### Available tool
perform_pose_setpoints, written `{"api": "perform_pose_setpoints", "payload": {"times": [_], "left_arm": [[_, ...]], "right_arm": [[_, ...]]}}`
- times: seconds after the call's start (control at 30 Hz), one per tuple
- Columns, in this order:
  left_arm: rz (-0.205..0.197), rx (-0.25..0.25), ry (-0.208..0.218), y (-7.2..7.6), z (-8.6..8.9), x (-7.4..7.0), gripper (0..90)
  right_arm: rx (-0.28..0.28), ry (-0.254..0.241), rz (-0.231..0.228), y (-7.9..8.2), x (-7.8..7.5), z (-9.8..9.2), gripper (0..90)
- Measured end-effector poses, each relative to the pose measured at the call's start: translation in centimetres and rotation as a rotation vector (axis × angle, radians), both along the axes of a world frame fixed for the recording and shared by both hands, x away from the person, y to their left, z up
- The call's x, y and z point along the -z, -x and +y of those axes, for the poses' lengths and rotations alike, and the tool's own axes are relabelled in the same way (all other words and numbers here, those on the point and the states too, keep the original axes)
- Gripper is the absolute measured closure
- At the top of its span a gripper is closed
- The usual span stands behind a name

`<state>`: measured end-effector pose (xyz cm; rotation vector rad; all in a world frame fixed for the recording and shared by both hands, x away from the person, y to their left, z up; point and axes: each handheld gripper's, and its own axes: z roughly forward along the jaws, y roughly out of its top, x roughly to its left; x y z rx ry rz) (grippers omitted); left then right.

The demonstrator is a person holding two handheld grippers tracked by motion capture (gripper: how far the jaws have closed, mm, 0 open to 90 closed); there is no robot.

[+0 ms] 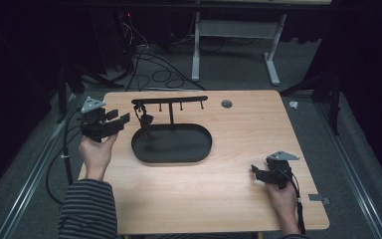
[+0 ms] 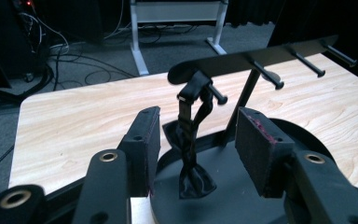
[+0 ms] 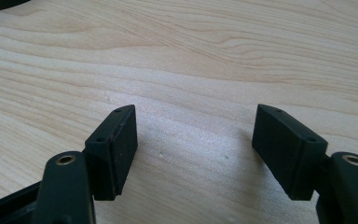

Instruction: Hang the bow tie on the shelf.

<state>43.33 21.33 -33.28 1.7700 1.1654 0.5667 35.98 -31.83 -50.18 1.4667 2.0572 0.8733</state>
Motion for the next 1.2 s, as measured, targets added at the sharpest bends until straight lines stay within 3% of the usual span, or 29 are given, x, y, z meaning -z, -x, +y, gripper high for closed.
{"api": "perform_pose_setpoints", "payload": {"times": [0.53, 1.2], "left_arm": [[-0.007, -0.02, 0.023, 2.8, 1.5, 1.7, 51.3], [-0.002, -0.023, 0.043, 4.6, 2.0, 2.9, 51.2]], "right_arm": [[-0.001, 0.002, 0.0, 0.0, 0.0, 0.0, 32.1], [-0.002, 0.002, -0.001, 0.0, 0.0, 0.0, 32.0]]}}
